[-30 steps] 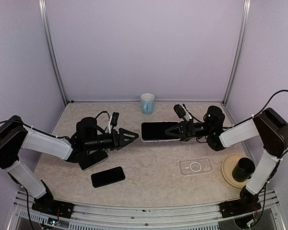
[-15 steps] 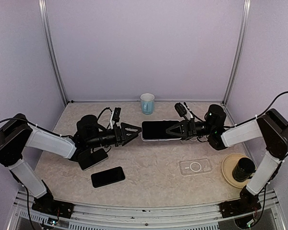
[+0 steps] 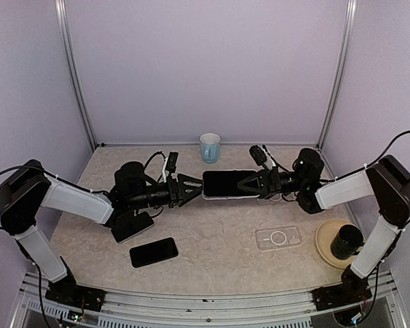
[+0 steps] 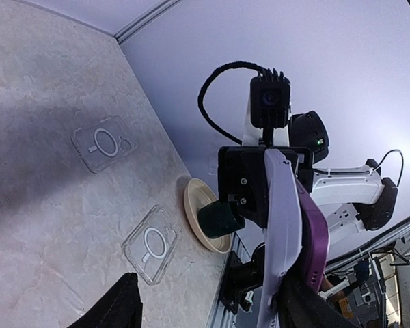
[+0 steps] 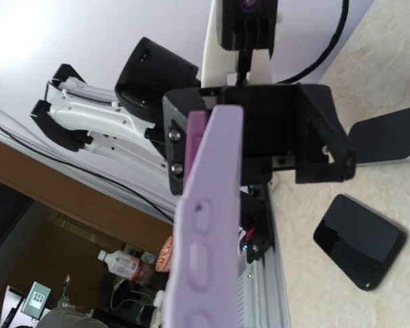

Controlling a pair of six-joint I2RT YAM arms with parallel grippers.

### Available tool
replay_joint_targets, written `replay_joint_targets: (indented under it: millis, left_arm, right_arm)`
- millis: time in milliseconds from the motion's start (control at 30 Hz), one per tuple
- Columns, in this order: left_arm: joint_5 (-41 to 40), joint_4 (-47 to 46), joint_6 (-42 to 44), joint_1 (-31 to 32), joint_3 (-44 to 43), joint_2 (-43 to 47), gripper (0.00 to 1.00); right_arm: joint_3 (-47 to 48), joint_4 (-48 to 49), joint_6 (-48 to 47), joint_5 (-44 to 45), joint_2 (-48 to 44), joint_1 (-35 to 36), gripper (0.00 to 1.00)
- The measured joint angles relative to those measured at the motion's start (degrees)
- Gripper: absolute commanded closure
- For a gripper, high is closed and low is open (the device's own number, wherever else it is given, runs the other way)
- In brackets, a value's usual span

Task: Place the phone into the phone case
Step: Press the corner of the phone case at the bottom corners of the phone case.

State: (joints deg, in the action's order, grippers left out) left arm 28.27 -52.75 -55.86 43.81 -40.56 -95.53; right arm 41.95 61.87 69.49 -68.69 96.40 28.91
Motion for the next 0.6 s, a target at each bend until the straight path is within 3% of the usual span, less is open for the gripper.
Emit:
replay_joint_targets:
  millis: [267, 600]
  left_arm:
    - [-3.34, 10.54, 3.8, 2.12, -5.25, 0.0, 0.46]
    - [-6.45, 11.69, 3.72, 2.93, -5.4, -0.98, 0.47]
  right_arm:
    - [0.44, -4.94, -2.91, 0.66, -1.57, -0.28, 1.0]
    - [0.72, -13.57, -6.01, 4.15, -3.52, -0.24, 1.0]
